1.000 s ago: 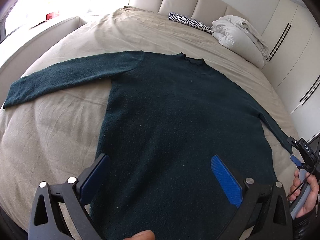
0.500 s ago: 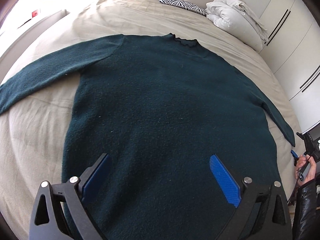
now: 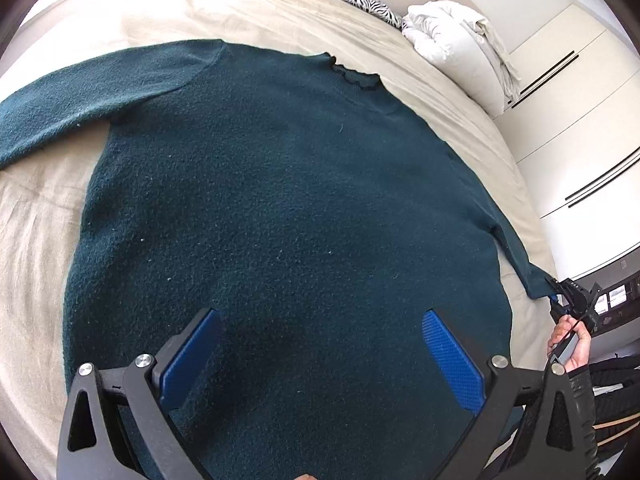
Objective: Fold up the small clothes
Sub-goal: 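Grasp the sweater sleeve cuff with the right gripper and lift it, then lay the sleeve across the sweater body with the right gripper while the left gripper grasps the sweater side edge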
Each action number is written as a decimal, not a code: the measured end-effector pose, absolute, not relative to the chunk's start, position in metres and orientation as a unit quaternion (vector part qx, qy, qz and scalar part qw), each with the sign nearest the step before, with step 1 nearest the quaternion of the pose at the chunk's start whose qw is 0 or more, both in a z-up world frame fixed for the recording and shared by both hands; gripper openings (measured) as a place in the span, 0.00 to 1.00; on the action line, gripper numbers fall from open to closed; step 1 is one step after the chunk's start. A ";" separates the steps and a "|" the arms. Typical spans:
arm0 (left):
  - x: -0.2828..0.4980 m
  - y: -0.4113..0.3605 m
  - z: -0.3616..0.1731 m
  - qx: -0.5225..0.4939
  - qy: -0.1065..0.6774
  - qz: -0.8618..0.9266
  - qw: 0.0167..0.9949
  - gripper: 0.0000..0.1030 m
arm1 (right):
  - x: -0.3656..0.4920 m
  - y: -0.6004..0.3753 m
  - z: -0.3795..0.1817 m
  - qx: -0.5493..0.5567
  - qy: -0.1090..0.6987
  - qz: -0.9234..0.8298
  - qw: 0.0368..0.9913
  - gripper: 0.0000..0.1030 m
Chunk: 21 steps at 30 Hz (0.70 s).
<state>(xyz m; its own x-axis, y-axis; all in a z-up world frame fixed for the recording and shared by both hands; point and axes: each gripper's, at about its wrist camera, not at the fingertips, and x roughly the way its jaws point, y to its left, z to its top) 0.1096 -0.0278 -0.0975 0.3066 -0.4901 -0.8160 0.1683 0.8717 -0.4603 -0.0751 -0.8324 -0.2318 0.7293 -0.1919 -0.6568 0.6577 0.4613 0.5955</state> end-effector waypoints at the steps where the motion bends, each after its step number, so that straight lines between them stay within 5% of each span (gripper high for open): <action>1: 0.114 -0.023 -0.098 -0.154 0.552 -0.205 0.794 1.00 | -0.067 -0.822 -0.223 0.428 0.266 -0.258 0.824 0.15; 11: 0.145 -0.008 -0.082 -0.213 0.507 -0.228 0.803 0.99 | 0.065 -0.622 -0.141 0.169 0.318 -0.113 0.926 0.07; 21: 0.198 -0.032 -0.091 -0.295 0.519 -0.278 0.753 0.98 | 0.127 -0.415 -0.188 0.066 0.390 0.011 0.918 0.08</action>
<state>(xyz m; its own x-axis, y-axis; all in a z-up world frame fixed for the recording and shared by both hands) 0.1979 -0.0321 -0.0909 0.3065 -0.7248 -0.6170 0.1128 0.6713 -0.7325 0.1270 -0.4150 -0.1883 0.6951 0.0713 -0.7153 0.0310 0.9912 0.1289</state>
